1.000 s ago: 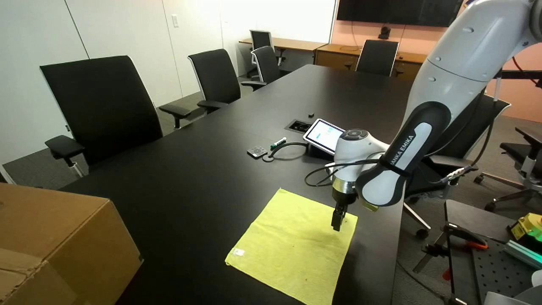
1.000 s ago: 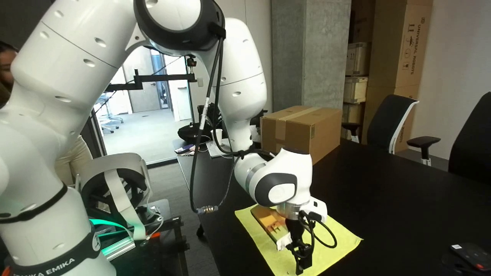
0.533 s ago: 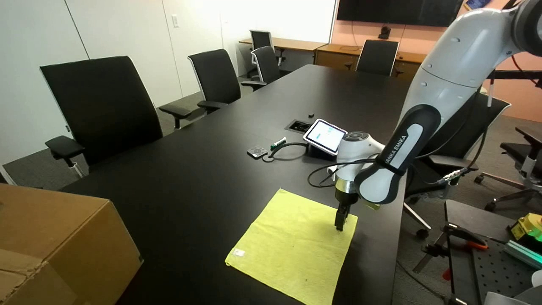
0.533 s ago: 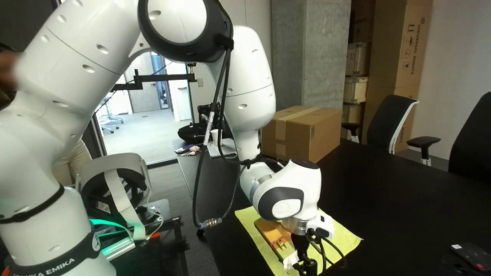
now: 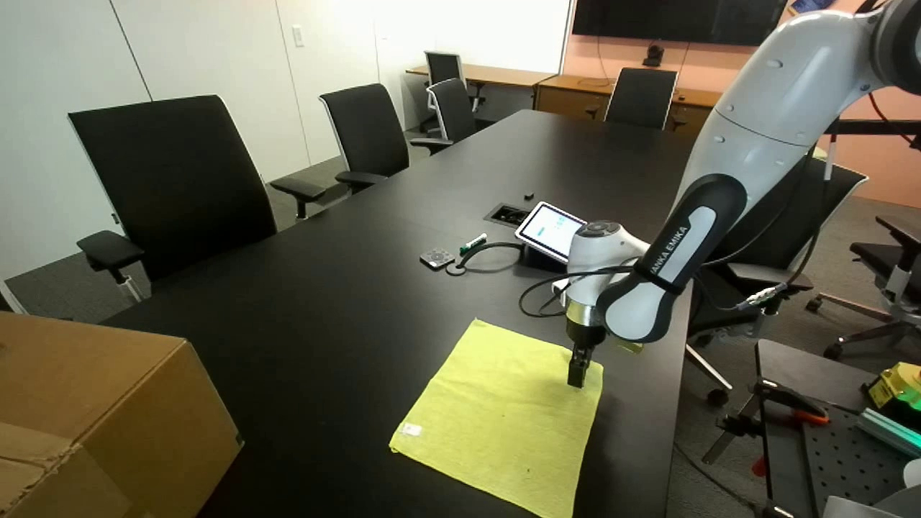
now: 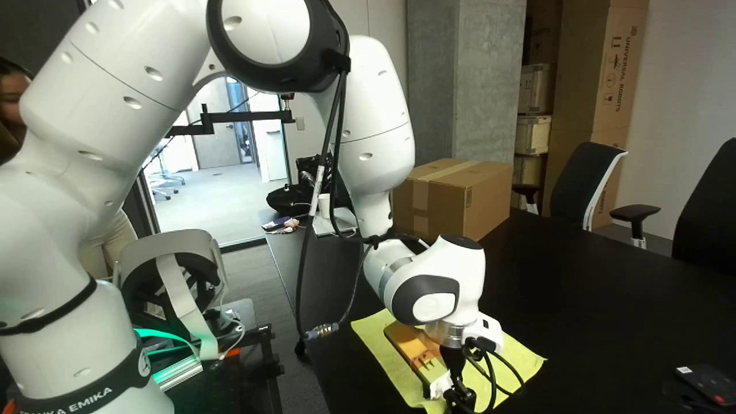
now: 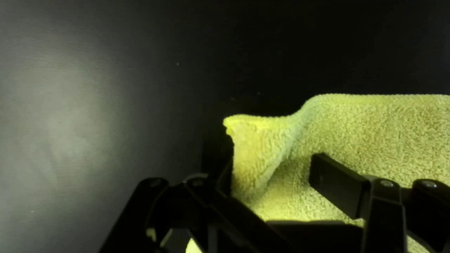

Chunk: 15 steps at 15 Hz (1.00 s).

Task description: Fold the towel on the table

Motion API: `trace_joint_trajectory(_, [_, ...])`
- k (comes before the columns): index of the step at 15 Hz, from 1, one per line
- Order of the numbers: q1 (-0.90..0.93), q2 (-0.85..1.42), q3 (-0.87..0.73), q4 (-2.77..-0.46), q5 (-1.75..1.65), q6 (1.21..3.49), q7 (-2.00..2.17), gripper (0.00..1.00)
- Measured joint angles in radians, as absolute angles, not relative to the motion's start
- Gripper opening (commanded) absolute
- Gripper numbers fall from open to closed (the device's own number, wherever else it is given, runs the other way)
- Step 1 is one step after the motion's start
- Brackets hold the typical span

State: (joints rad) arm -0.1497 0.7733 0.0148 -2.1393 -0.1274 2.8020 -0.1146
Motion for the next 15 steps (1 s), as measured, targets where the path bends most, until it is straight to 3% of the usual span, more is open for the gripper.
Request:
trace_joint_trajectory(3, [-0.125, 0.767, 0.014, -2.132, -0.127, 2.763, -0.114, 0.05])
trace_joint_trajectory(4, [-0.115, 0.765, 0.012, -2.13, -0.127, 2.75, -0.112, 0.02])
trace_joint_trajectory(15, [-0.035, 0.731, -0.083, -2.204, -0.129, 2.678, -0.037, 0.03])
